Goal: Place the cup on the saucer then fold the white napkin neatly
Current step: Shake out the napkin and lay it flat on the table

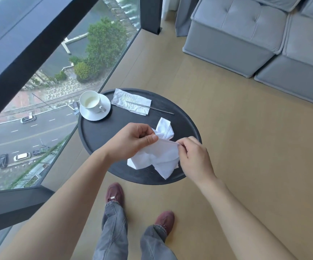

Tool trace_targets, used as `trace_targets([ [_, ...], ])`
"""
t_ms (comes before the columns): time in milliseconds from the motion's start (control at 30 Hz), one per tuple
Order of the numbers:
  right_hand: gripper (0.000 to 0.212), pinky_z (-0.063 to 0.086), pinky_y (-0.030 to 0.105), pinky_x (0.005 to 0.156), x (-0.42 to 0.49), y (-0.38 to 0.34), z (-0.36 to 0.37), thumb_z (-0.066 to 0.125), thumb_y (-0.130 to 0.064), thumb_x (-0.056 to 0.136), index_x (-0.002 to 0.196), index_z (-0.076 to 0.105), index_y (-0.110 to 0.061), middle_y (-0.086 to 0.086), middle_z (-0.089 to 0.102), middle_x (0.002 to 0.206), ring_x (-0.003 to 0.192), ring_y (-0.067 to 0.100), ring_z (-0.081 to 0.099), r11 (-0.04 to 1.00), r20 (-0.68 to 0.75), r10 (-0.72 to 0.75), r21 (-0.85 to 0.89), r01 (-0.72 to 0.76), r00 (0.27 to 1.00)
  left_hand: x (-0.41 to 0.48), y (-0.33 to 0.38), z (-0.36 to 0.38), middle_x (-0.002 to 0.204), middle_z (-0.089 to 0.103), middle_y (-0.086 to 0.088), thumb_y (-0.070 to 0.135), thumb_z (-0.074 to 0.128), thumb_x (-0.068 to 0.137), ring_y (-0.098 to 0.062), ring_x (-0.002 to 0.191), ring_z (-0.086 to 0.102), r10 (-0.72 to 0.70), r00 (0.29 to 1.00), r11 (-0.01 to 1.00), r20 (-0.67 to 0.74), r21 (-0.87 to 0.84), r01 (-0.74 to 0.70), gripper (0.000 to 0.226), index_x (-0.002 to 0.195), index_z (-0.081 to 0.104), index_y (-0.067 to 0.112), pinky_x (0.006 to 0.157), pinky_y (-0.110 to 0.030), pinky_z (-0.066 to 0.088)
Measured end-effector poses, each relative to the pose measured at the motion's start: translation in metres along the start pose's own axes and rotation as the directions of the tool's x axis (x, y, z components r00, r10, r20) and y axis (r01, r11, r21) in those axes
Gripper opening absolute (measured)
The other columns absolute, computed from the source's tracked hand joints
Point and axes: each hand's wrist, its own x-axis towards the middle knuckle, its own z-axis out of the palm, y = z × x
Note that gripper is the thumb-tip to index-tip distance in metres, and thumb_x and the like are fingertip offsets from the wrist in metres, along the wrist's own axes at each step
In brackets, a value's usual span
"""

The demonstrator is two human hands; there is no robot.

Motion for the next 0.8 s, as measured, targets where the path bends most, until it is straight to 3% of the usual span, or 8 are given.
trace_targets([
  [133,0.017,0.051,0.040,0.074,0.003,0.016,-0.022,0.048,-0.013,0.099,0.095,0.064,-0.017,-0.004,0.064,0.097,0.086,0.020,0.059,0.997,0.030,0.034,-0.073,-0.032,0.999,-0.004,0.006,-0.008,0.064,0.047,0.006,0.047,0.064,0.095,-0.013,0.057,0.037,0.008,1.000,1.000,-0.007,0.022,-0.008,0.030,0.081,0.066,0.021,0.050,-0.021,0.031],
  [267,0.016,0.047,0.039,0.065,0.011,0.024,-0.040,0.046,-0.016,0.101,0.088,0.053,-0.022,-0.006,0.058,0.092,0.081,0.021,0.054,0.989,0.033,0.013,-0.145,-0.008,0.999,-0.012,0.006,-0.017,0.062,0.046,0.011,0.044,0.062,0.097,-0.011,0.057,0.036,0.001,1.000,0.997,-0.020,0.078,0.001,0.027,0.079,0.064,0.024,0.051,-0.021,0.031],
  [367,0.018,0.038,0.035,0.063,0.024,0.027,-0.057,0.045,-0.017,0.102,0.085,0.049,-0.021,-0.003,0.056,0.090,0.079,0.025,0.052,0.986,-0.011,0.005,-0.169,-0.006,1.000,-0.017,0.003,-0.021,0.063,0.053,0.018,0.034,0.061,0.102,-0.006,0.057,0.042,-0.001,0.998,0.952,-0.058,0.305,0.019,0.026,0.076,0.059,0.032,0.054,-0.019,0.034],
  [500,0.016,0.032,0.033,0.064,0.046,0.034,-0.094,0.048,-0.014,0.102,0.086,0.053,-0.015,0.001,0.057,0.090,0.082,0.027,0.052,0.987,-0.094,0.031,-0.156,-0.045,0.995,-0.034,0.000,-0.036,0.071,0.059,0.010,0.024,0.056,0.104,-0.005,0.069,0.053,0.051,0.992,0.839,-0.112,0.544,0.018,0.026,0.079,0.053,0.030,0.059,-0.023,0.036],
  [600,0.025,0.031,0.031,0.060,0.056,0.036,-0.126,0.056,-0.027,0.101,0.082,0.056,-0.011,-0.002,0.055,0.079,0.077,0.020,0.051,0.987,-0.126,-0.008,-0.158,-0.012,0.992,-0.053,0.000,-0.058,0.068,0.055,0.012,0.019,0.057,0.104,-0.001,0.069,0.052,0.091,0.979,0.824,-0.182,0.566,0.029,0.022,0.082,0.054,0.025,0.058,-0.018,0.037],
  [633,0.030,0.034,0.024,0.058,0.057,0.035,-0.136,0.059,-0.033,0.100,0.079,0.056,-0.011,-0.003,0.054,0.074,0.073,0.012,0.051,0.988,-0.127,-0.027,-0.157,0.007,0.991,-0.059,0.000,-0.066,0.068,0.056,0.010,0.017,0.058,0.103,-0.002,0.069,0.052,0.103,0.971,0.830,-0.215,0.557,0.035,0.022,0.083,0.055,0.025,0.058,-0.018,0.037],
  [700,0.037,0.032,0.013,0.052,0.060,0.030,-0.155,0.062,-0.046,0.094,0.072,0.056,-0.018,-0.006,0.050,0.063,0.063,0.001,0.048,0.992,-0.112,-0.039,-0.120,0.026,0.993,-0.070,0.003,-0.082,0.070,0.059,0.006,0.013,0.059,0.103,-0.006,0.070,0.052,0.118,0.955,0.845,-0.274,0.532,0.048,0.021,0.085,0.058,0.024,0.061,-0.027,0.040],
  [800,0.034,0.031,0.012,0.046,0.071,0.018,-0.174,0.063,-0.057,0.089,0.074,0.061,-0.026,-0.015,0.052,0.056,0.052,0.001,0.042,0.999,-0.068,0.003,0.046,0.001,0.998,-0.079,0.013,-0.099,0.076,0.063,0.000,0.010,0.059,0.102,-0.013,0.069,0.054,0.133,0.932,0.865,-0.338,0.498,0.057,0.017,0.089,0.061,0.020,0.064,-0.038,0.043],
])
